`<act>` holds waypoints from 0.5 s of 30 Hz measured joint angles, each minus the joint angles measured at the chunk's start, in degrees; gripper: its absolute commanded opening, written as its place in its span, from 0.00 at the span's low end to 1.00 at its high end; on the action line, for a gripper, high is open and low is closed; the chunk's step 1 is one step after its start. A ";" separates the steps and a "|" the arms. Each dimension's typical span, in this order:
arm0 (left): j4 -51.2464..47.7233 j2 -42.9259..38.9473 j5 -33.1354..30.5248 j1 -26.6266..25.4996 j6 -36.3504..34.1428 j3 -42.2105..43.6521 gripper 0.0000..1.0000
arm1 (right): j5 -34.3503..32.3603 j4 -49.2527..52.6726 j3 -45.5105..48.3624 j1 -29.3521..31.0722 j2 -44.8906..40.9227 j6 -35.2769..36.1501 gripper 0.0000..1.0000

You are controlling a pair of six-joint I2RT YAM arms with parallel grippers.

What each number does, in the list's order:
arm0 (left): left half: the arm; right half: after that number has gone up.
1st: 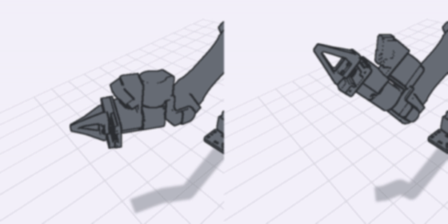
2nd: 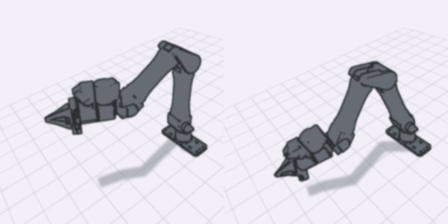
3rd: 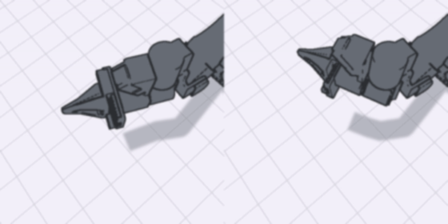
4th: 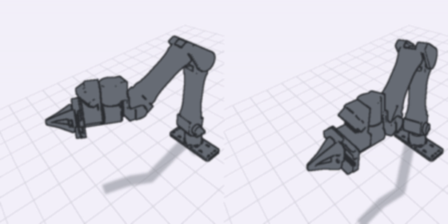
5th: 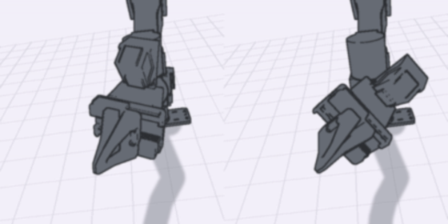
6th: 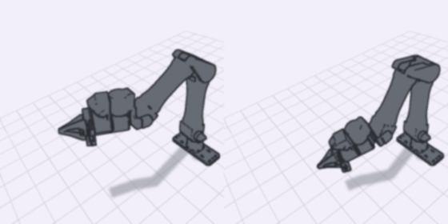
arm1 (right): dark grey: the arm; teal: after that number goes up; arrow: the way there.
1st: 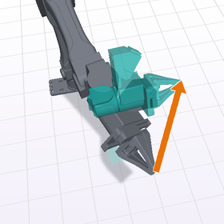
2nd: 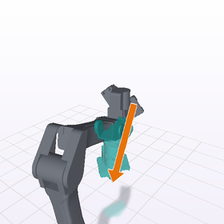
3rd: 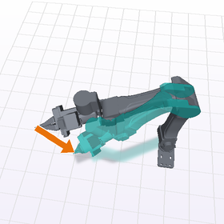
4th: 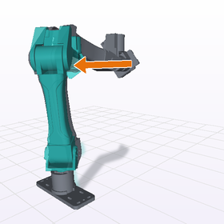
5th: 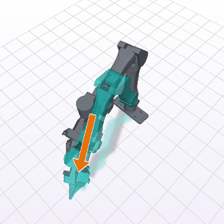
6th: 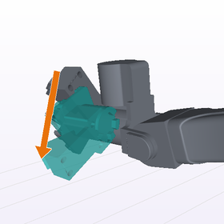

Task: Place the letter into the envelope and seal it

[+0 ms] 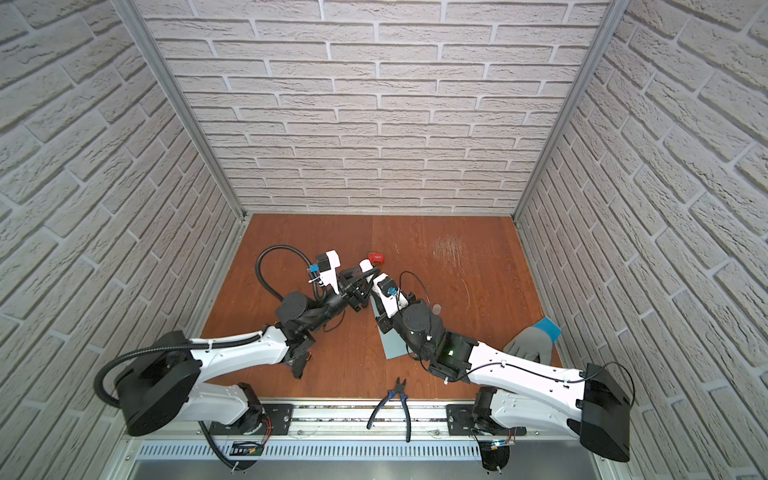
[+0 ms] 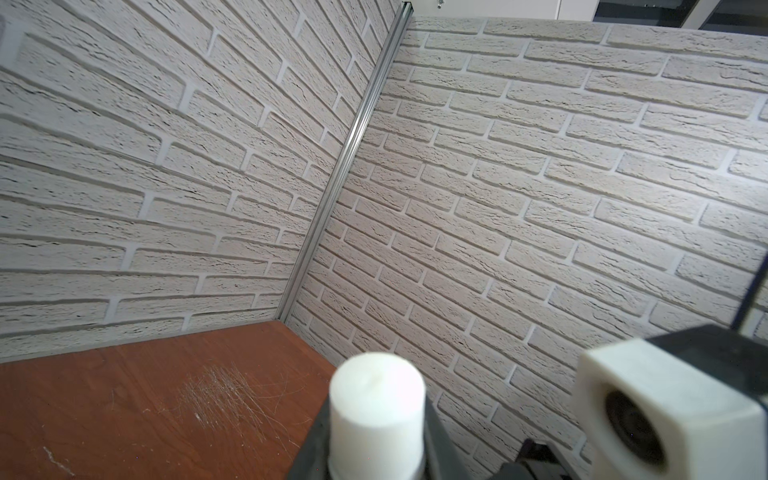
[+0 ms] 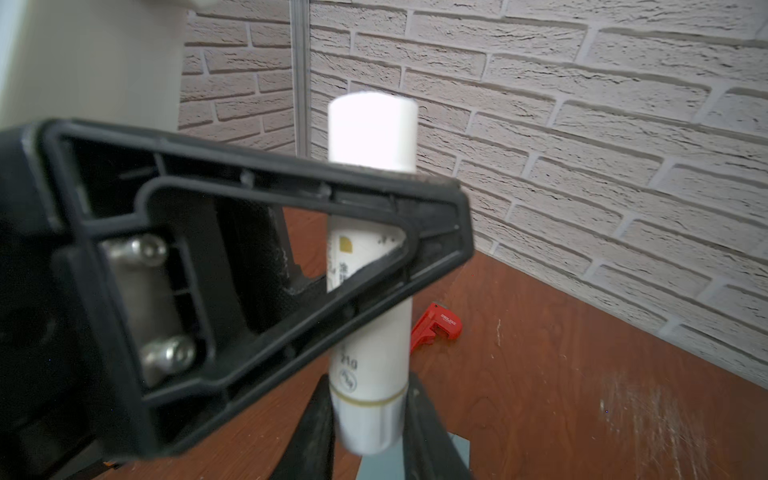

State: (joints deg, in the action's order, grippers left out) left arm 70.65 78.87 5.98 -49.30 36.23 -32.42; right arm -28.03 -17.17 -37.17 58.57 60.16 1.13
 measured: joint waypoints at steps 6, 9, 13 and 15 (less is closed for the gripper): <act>-2.32 -0.28 2.78 2.67 1.27 0.02 0.00 | -1.60 2.67 -1.03 1.18 -0.26 -0.55 0.44; -7.23 -1.44 4.85 7.78 1.57 0.02 0.00 | -0.39 3.04 -1.05 1.57 -2.49 -0.83 0.51; -11.91 -4.52 10.49 14.19 2.93 -0.55 0.00 | 4.94 4.52 -1.05 -1.51 -6.01 -2.21 0.56; -12.35 -5.46 13.64 16.61 4.11 -1.33 0.00 | 9.25 5.55 -1.05 -4.55 -7.26 -3.41 0.57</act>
State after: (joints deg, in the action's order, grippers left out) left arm 58.30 73.41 19.62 -32.69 40.34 -33.76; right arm -18.79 -11.62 -38.22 54.02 52.90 -2.28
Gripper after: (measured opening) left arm 0.277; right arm 0.563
